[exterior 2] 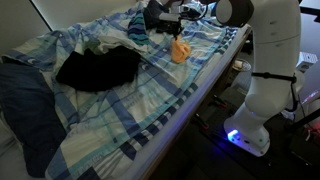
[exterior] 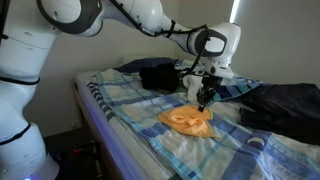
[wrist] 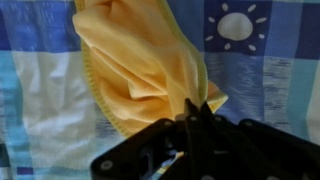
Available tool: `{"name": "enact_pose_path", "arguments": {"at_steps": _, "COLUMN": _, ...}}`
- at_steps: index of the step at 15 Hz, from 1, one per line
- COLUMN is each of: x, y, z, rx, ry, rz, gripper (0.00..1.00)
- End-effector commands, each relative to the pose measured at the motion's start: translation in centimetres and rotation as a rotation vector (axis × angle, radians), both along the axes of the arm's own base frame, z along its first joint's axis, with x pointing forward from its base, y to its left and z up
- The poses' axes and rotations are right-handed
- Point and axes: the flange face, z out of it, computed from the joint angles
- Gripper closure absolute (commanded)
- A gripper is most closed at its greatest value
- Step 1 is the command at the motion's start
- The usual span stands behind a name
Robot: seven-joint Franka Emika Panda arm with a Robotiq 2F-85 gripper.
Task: Fold the orange towel twice
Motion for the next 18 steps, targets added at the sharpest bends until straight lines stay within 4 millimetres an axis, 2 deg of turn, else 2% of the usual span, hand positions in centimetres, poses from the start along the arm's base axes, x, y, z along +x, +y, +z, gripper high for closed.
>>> {"name": "enact_pose_path", "arguments": {"at_steps": 1, "x": -0.6, "y": -2.5, "z": 0.9, "rx": 0.023, "ry": 0.016, "rz": -0.032, "gripper": 0.98}}
{"name": "enact_pose_path", "arguments": {"at_steps": 4, "x": -1.7, "y": -4.4, "z": 1.3, "rx": 0.016, "ry": 0.014, "rz": -0.051, "gripper": 0.98}}
{"name": "enact_pose_path", "arguments": {"at_steps": 9, "x": -3.3, "y": -6.7, "z": 0.2, "rx": 0.022, "ry": 0.04, "rz": -0.089, "gripper": 0.98}}
{"name": "enact_pose_path", "arguments": {"at_steps": 18, "x": -5.1, "y": -6.7, "z": -3.7, "rx": 0.073, "ry": 0.139, "rz": -0.094, "gripper": 0.98}}
